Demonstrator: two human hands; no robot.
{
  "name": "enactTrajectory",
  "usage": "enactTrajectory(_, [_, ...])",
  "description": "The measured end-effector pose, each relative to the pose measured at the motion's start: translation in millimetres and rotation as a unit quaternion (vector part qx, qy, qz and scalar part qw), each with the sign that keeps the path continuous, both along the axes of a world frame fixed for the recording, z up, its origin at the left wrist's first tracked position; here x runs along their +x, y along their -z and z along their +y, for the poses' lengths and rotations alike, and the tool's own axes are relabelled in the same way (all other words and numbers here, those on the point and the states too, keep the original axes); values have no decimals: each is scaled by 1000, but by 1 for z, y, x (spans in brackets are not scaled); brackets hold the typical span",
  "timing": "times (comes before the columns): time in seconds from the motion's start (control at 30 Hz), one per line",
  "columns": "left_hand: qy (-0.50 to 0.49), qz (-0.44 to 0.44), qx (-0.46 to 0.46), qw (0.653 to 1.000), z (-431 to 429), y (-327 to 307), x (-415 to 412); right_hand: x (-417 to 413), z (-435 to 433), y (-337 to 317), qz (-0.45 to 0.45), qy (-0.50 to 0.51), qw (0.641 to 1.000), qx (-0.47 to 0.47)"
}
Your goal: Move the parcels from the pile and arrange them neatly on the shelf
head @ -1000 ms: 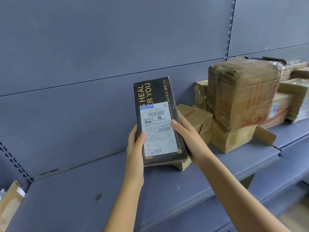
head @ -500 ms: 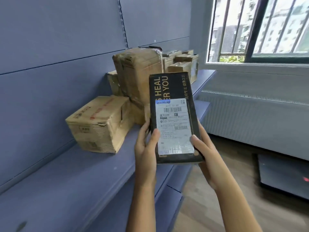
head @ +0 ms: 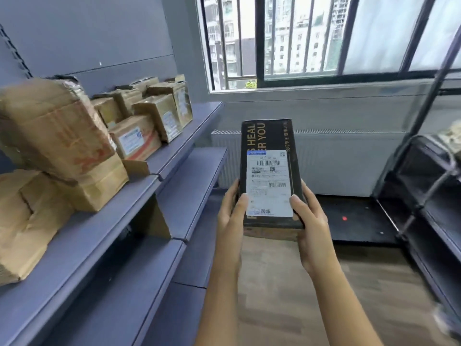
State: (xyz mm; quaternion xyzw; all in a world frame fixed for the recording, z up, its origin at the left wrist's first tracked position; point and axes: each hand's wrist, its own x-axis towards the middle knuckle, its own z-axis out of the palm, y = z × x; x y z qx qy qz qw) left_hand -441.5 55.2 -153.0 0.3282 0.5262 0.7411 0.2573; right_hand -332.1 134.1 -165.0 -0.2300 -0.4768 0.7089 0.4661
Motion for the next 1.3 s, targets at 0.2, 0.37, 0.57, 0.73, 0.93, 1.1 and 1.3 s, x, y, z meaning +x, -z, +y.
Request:
enactTrajectory(0.2, [5,-22,-9,1000,64,13,50,50,59,15,-22,24,999,13])
enactTrajectory(0.37, [21,-45,-21,999,106,25,73,75,98,25,-50,35,998,7])
enactTrajectory(0.57, [32,-42,-49,997,152,33,66,71,140,33,-57,41,998,-3])
enactTrajectory(0.73, [39,-54,-47,997,199,38,36,43,185,40,-65,46,997,-7])
enactTrajectory(0.93, [51,-63,-23,996,280,30,-24,-15,261,30,-60,60,996,14])
enactTrajectory(1.1, [59,-42,-14,997,341,20,-88,-75,328,18,-70,49,996,35])
enactTrajectory(1.3, [28,-44,-22,998,382,26,-155,-141,375,24,-82,13,996,36])
